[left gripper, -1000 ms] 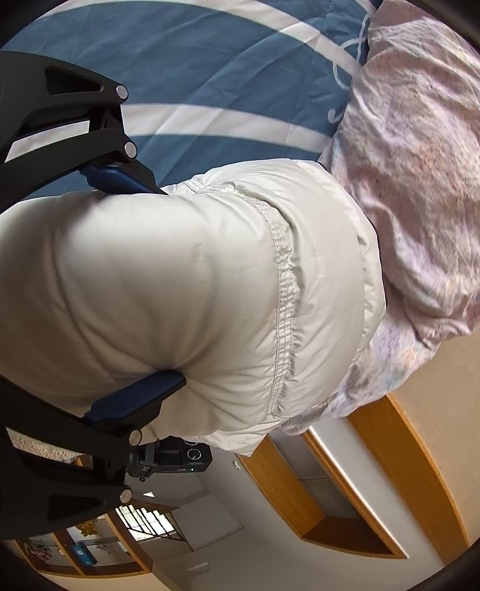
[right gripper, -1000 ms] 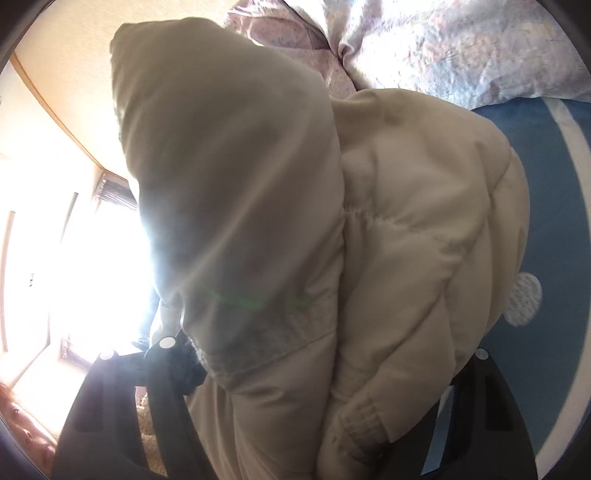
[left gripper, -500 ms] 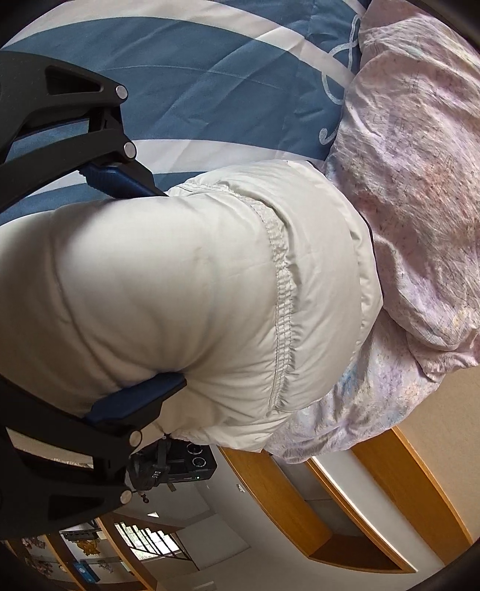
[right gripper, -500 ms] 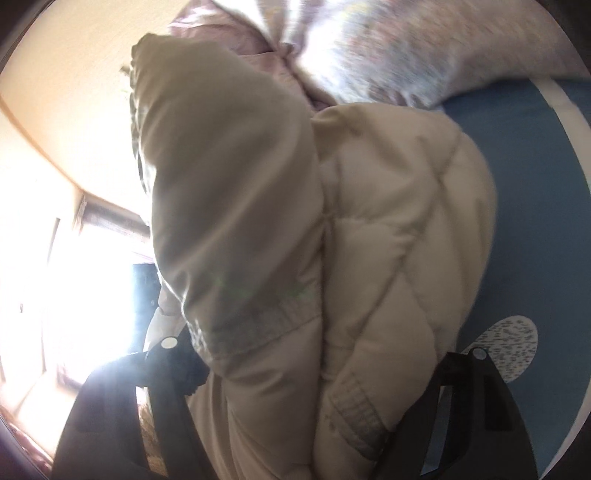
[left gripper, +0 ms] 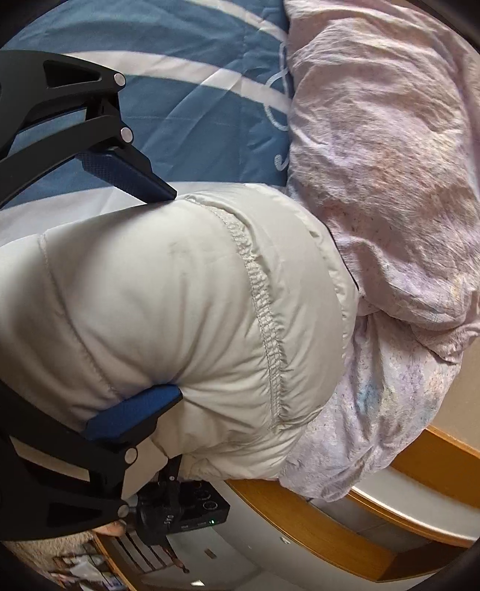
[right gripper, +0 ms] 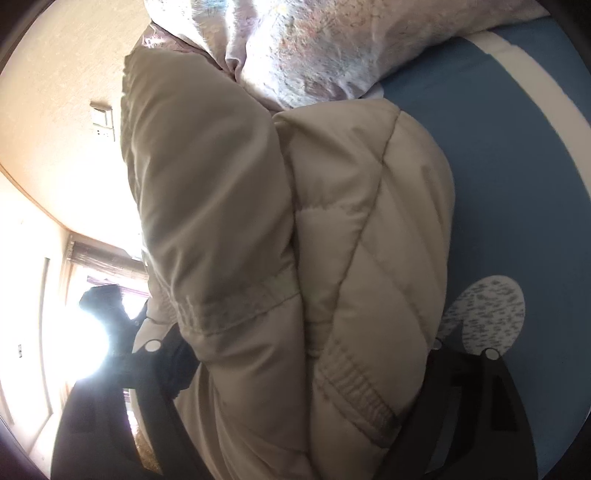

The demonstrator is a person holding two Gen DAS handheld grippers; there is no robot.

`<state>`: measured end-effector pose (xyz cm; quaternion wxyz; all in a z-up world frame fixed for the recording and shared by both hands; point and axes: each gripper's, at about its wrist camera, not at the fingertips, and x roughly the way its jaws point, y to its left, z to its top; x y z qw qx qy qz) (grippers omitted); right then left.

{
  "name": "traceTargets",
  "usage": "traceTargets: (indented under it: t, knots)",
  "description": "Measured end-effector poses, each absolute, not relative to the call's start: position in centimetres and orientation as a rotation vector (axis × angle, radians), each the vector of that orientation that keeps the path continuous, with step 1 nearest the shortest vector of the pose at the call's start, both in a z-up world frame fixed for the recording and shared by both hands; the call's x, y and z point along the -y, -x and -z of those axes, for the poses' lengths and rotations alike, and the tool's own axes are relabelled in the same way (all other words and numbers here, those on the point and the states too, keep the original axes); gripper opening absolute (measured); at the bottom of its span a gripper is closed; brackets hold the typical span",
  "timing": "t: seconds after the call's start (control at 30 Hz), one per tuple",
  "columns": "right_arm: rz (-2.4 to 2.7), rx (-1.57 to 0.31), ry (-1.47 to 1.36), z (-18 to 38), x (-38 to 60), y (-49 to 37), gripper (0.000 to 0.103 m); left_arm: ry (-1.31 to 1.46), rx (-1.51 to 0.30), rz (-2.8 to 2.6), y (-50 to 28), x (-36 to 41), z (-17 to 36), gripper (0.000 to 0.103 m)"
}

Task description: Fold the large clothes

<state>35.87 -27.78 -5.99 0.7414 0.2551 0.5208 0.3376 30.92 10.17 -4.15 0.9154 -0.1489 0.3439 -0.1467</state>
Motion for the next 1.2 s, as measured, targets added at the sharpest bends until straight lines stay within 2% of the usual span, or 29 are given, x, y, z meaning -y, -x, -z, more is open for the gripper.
traceTargets:
  t: [0.2,0.4,0.57,0.63,0.67,0.7,0.77,0.9,1.2]
  knots:
    - [-0.587,-1.015,-0.444,2.3,29.1,-32.0,0.091,0.054,-0.604,0.129,-28.7,-7.5,2.1,0.099]
    - [-0.468,-0.806,-0.430,-3.5,31.9,-28.9,0.093,0.081,-0.628,0.117,-28.9,-7.8,1.9,0.099]
    - [-0.428,-0.824,-0.341,-4.2,29.1,-29.2,0.092,0.054,-0.622,0.096,-28.6,-6.9,1.9,0.099]
    - [-0.411,-0.856,-0.334,-3.2,27.3,-30.4,0.074,0.035,-0.615,0.088,-28.5,-6.4,1.8,0.099]
    - [-0.431,-0.891,-0.357,-2.3,26.6,-30.7,0.047,0.026,-0.613,0.082,-28.4,-6.3,1.7,0.099]
    - [-0.443,-0.907,-0.387,-1.5,26.4,-30.9,0.037,0.019,-0.609,0.077,-28.3,-6.2,1.6,0.099]
    - [-0.418,-0.905,-0.386,-0.7,26.1,-32.7,0.030,0.024,-0.605,0.082,-27.9,-6.3,1.2,0.099]
    - [-0.361,-0.955,-0.427,0.8,27.2,-34.5,0.026,0.049,-0.588,0.091,-26.8,-6.4,0.1,0.099]
    - [-0.308,-0.968,-0.381,3.2,26.8,-35.3,0.026,0.010,-0.578,0.080,-25.7,-4.7,-1.1,0.099]
